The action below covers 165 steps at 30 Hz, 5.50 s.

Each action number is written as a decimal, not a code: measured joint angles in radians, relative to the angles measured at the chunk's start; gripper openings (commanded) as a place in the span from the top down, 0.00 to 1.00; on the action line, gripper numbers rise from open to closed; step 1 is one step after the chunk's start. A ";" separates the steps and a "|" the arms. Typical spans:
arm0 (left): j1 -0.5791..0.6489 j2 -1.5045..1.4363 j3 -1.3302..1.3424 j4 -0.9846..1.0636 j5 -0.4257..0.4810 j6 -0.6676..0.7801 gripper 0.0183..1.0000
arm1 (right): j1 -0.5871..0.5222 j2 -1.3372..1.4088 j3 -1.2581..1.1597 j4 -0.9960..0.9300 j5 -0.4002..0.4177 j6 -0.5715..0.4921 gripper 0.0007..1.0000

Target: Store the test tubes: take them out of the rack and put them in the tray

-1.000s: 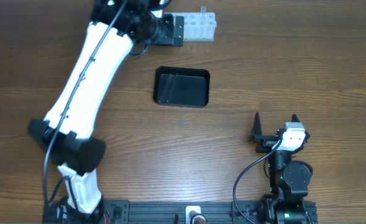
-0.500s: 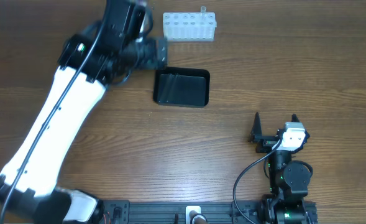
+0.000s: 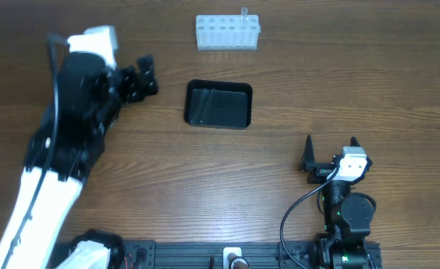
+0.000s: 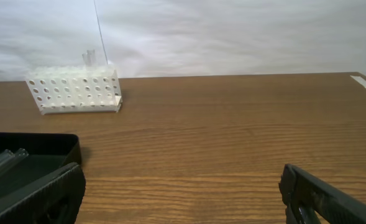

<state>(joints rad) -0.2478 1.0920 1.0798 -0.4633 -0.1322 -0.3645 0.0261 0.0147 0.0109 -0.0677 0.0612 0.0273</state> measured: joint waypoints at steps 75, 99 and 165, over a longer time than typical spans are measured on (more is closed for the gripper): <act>0.300 -1.080 -1.070 0.391 0.159 0.227 0.00 | 0.000 0.000 0.000 0.000 0.000 0.000 0.01; 0.300 -1.080 -1.070 0.391 0.159 0.227 0.00 | 0.000 0.000 0.027 -0.032 0.005 -0.022 0.01; 0.300 -1.080 -1.070 0.391 0.159 0.230 0.00 | 0.368 2.173 1.759 -0.044 0.405 0.128 0.14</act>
<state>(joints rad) 0.0525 0.0120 0.0101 -0.0719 0.0265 -0.1341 0.3943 2.1880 1.7695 -0.1116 0.4664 0.1555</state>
